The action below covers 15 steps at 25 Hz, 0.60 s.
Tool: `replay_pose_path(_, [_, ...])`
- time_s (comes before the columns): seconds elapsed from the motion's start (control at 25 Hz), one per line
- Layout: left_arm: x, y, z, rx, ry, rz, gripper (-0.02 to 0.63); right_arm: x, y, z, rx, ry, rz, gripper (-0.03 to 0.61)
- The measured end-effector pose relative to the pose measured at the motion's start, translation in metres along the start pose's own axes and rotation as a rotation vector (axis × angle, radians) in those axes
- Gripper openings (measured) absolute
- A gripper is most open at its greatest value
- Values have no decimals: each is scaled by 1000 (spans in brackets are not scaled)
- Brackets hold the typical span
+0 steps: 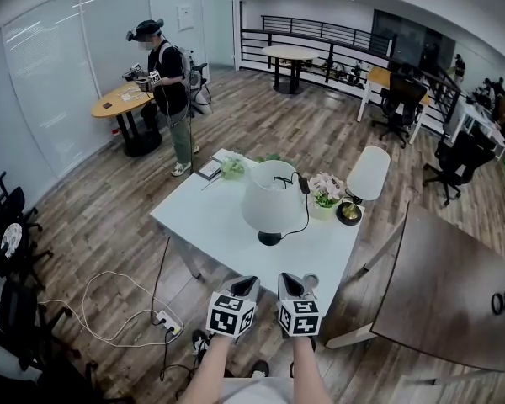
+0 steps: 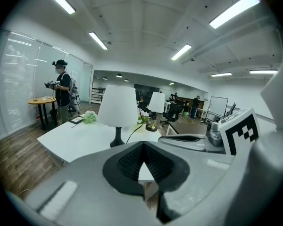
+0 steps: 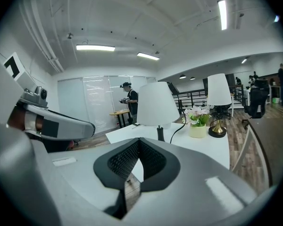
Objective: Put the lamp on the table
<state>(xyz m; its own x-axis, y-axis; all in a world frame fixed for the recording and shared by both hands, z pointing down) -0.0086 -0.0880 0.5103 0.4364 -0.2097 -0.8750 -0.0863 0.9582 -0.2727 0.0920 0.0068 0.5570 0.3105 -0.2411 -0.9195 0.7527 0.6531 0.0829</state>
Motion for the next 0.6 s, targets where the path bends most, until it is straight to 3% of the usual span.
replay_pose_path(0.6, [-1, -3, -1, 3, 4, -9, 0, 0, -1, 1, 9, -2, -19, 21])
Point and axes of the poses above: the fingertips, and each gripper's own axes: z forward along the fingers, y to its right, x out of its top, the point moved 7 cm from there along -z, backward along the fingers, and after that the axes turned 15 degrees about -x, right-handed, at the moved point
